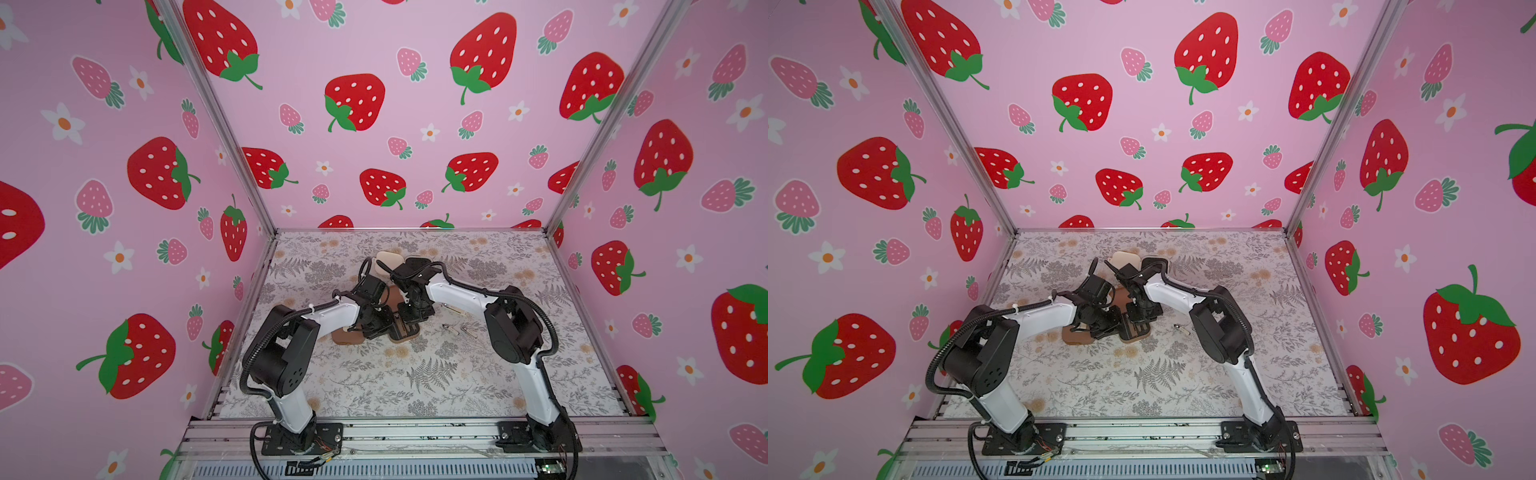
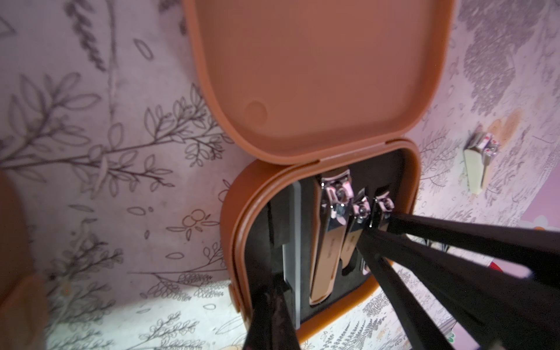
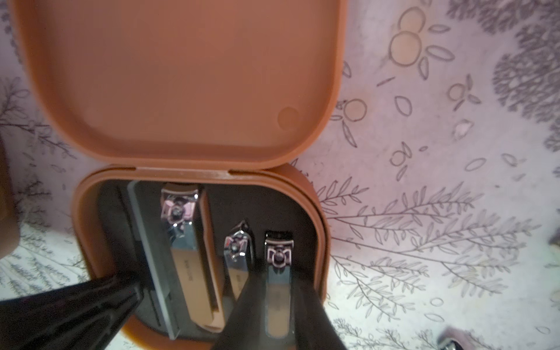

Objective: Organize nail clipper sets
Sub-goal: Place the nail clipper in the storage box.

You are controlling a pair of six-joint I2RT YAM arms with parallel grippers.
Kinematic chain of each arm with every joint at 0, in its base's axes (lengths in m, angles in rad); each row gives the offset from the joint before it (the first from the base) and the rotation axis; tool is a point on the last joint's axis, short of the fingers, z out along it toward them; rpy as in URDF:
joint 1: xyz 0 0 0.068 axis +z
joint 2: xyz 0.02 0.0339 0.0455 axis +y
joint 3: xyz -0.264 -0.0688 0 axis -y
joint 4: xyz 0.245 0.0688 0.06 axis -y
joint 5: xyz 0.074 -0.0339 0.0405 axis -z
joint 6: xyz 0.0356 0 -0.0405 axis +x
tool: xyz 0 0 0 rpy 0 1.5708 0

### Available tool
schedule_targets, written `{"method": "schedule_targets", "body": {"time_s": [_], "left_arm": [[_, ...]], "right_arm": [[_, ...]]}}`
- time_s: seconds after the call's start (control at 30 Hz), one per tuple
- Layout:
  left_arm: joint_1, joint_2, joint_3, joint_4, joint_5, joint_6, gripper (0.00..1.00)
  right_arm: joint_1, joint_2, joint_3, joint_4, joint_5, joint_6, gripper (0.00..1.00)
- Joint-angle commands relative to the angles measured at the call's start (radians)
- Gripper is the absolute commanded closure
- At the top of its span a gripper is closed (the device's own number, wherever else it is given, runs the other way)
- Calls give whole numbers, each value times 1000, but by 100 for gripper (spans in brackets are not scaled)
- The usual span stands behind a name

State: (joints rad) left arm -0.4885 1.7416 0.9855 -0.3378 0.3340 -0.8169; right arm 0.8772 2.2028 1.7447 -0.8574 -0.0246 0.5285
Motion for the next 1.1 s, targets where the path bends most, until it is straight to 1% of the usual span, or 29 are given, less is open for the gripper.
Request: {"method": "schedule_targets", "body": {"time_s": [0.0, 0.2, 0.37, 0.7, 1.07], "left_arm": [[-4, 0, -9, -26, 0, -12, 100], [-5, 2, -4, -27, 0, -11, 100], [-8, 7, 1, -28, 0, -12, 100], [-12, 5, 1, -31, -1, -11, 100], [-12, 6, 8, -40, -5, -8, 100]], "right_arm": [[-14, 12, -34, -9, 52, -9, 76], [-11, -42, -34, -17, 42, -15, 75], [-11, -71, -36, -37, 60, -17, 74], [-9, -73, -43, -42, 71, -18, 75], [-3, -121, -63, -58, 90, -20, 68]]}}
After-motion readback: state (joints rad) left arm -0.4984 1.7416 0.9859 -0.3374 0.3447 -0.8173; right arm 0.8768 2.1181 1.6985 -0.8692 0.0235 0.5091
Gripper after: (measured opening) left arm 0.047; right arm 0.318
